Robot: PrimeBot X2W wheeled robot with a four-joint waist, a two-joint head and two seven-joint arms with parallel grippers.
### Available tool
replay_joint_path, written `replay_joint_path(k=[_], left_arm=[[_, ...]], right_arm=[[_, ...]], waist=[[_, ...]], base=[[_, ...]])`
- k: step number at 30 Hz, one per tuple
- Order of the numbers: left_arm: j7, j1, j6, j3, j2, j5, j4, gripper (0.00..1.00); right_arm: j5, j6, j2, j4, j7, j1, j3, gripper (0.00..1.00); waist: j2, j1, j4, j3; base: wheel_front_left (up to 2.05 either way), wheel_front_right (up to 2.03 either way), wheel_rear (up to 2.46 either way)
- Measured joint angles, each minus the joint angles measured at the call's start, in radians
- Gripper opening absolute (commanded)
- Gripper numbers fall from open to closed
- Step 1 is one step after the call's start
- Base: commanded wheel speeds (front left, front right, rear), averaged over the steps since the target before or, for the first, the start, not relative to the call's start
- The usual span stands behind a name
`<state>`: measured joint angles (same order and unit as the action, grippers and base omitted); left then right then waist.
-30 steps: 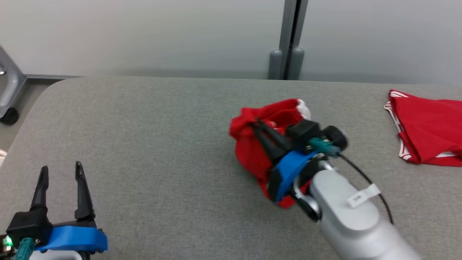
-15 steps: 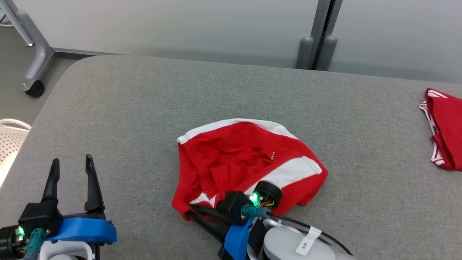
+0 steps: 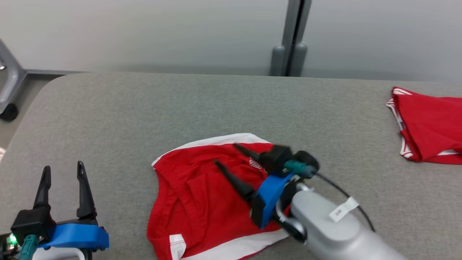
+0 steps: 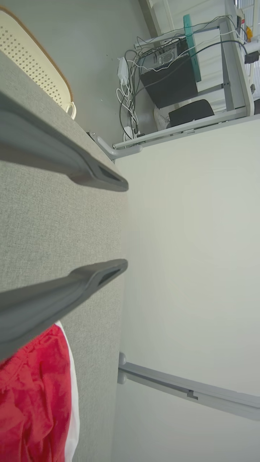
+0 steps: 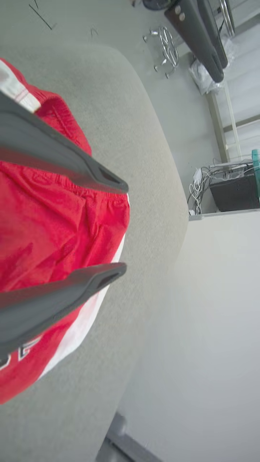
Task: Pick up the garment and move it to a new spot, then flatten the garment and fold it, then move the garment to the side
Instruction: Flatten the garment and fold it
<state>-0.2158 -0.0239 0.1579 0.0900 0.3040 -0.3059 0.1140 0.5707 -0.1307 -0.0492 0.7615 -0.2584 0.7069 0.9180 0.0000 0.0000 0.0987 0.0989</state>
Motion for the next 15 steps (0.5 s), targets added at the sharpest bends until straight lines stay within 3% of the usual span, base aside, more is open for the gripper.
replay_joint_path(k=[4,9,12,15], left_arm=[[0.005,0.023,0.005,-0.006,0.009,-0.001,-0.02,1.0],[0.012,0.04,0.009,-0.009,0.017,-0.003,-0.033,1.0],[0.016,0.048,0.012,-0.009,0.022,-0.003,-0.043,1.0],[0.018,0.058,0.013,-0.009,0.026,-0.01,-0.051,1.0]], right_arm=[[-0.091,0.0,-0.061,-0.047,-0.002,-0.016,-0.195,1.0],[-0.193,0.0,-0.144,-0.167,-0.003,-0.174,-0.425,1.0],[-0.245,0.0,-0.162,-0.222,-0.003,-0.287,-0.495,1.0],[-0.277,0.0,-0.175,-0.258,-0.002,-0.391,-0.499,1.0]], waist=[[0.0,0.0,-0.039,-0.018],[0.0,0.0,-0.073,-0.037],[-0.0001,-0.0001,-0.083,-0.047],[0.0,-0.0001,-0.089,-0.054]], base=[[0.0,0.0,0.0],[0.0,0.0,0.0],[0.0,0.0,0.0],[0.0,0.0,0.0]])
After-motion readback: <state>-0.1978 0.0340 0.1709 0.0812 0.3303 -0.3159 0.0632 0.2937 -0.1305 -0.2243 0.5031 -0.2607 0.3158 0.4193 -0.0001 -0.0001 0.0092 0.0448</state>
